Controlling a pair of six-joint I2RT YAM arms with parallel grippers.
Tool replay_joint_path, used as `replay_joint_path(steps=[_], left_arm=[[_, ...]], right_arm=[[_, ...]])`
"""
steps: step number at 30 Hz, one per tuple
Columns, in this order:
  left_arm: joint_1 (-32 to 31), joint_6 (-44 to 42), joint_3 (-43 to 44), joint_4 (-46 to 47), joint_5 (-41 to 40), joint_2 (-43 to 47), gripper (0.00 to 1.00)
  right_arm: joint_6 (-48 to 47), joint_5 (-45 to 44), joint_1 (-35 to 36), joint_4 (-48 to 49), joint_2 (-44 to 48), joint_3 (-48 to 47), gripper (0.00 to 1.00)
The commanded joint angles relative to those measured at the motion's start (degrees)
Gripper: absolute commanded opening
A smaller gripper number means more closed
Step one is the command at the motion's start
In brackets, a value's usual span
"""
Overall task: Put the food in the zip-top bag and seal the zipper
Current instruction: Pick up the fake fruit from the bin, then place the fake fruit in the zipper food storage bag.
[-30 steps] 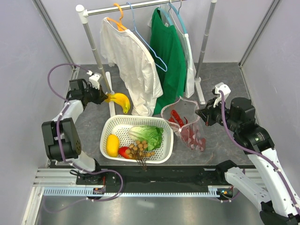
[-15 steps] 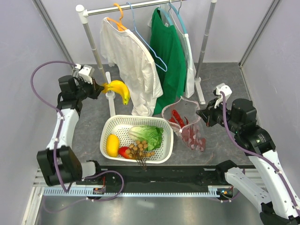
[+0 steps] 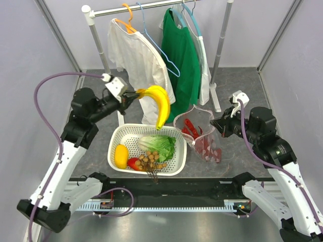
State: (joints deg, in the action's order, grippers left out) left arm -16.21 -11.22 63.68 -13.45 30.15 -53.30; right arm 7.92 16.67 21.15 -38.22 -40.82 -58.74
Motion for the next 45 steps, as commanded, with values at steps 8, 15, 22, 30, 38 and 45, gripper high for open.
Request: replay_joint_path(steps=[8, 15, 22, 30, 38, 45], left_arm=[[-29.64, -20.31, 7.60, 5.63, -36.29, -6.99, 0.02], [-43.20, -37.01, 6.98, 14.84, -46.84, -7.87, 0.02], [-46.54, -40.01, 10.06, 15.47, -49.14, -7.53, 0.02], [-46.55, -22.39, 13.84, -7.79, -32.89, -3.83, 0.02], [-46.37, -15.06, 10.68, -14.14, -33.34, -2.69, 0.02], [-45.85, -8.47, 12.17, -24.77, -13.90, -4.62, 0.02]], right_arm=[[6.66, 6.62, 0.03, 0.25, -1.89, -0.76, 0.00], [11.15, 5.84, 0.04, -1.07, -5.76, -1.73, 0.00], [13.34, 4.60, -0.05, 0.42, -7.70, -2.08, 0.00], [7.29, 10.92, 0.03, 2.62, -8.05, -1.38, 0.00], [4.47, 11.37, 0.03, -0.01, -6.29, 1.26, 0.00], [-0.17, 16.47, 0.12, 0.87, -7.08, 2.40, 0.00]])
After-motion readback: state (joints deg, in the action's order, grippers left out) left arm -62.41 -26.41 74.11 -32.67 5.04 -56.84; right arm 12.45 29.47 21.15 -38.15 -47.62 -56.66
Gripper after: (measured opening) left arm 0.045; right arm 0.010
